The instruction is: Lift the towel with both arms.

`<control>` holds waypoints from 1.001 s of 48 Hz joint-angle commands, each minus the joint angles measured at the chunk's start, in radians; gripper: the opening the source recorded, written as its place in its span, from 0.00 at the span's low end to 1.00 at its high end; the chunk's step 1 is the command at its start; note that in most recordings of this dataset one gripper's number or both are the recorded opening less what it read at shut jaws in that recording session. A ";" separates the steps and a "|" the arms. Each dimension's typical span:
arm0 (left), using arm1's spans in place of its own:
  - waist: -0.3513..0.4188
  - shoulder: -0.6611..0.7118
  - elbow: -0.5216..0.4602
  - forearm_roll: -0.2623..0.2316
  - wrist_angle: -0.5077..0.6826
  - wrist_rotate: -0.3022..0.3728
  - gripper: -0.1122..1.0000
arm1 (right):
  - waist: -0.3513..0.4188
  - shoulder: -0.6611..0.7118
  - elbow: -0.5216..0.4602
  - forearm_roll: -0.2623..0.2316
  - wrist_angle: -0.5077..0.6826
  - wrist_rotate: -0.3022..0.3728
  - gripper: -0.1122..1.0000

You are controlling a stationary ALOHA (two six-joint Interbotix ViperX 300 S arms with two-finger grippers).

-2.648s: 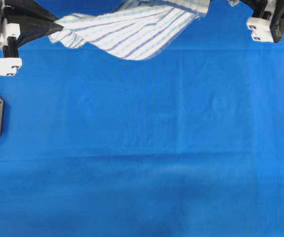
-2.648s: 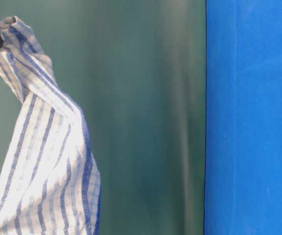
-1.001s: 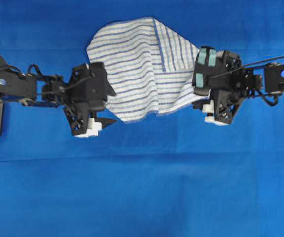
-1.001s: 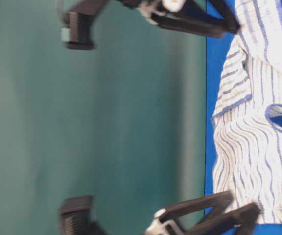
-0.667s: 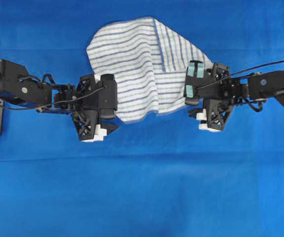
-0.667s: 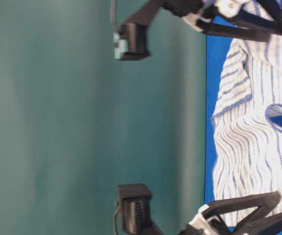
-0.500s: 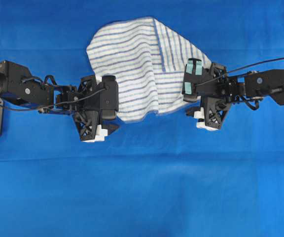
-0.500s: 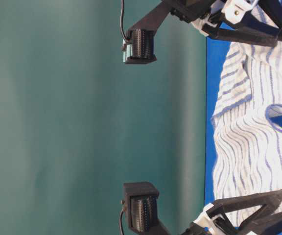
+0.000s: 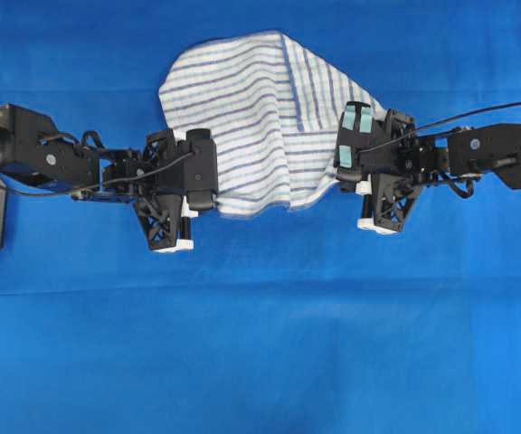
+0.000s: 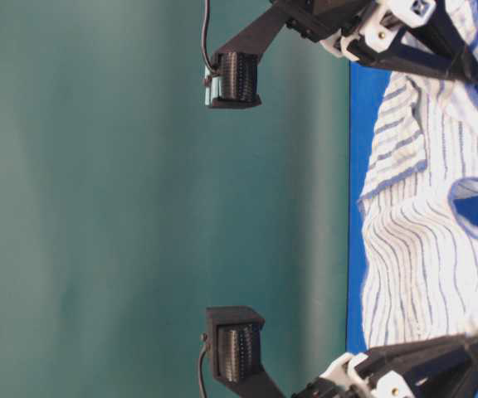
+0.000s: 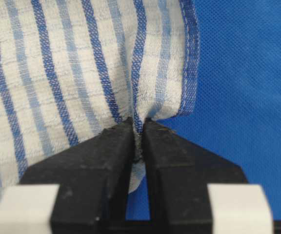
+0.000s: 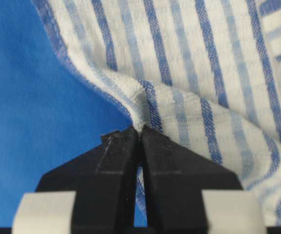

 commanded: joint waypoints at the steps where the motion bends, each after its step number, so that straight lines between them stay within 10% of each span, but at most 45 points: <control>1: 0.011 -0.063 -0.018 -0.002 0.026 0.003 0.13 | -0.002 -0.051 -0.009 0.000 0.006 0.002 0.12; 48: 0.117 -0.738 -0.282 0.002 0.623 0.011 0.13 | -0.002 -0.512 -0.425 -0.051 0.607 -0.025 0.12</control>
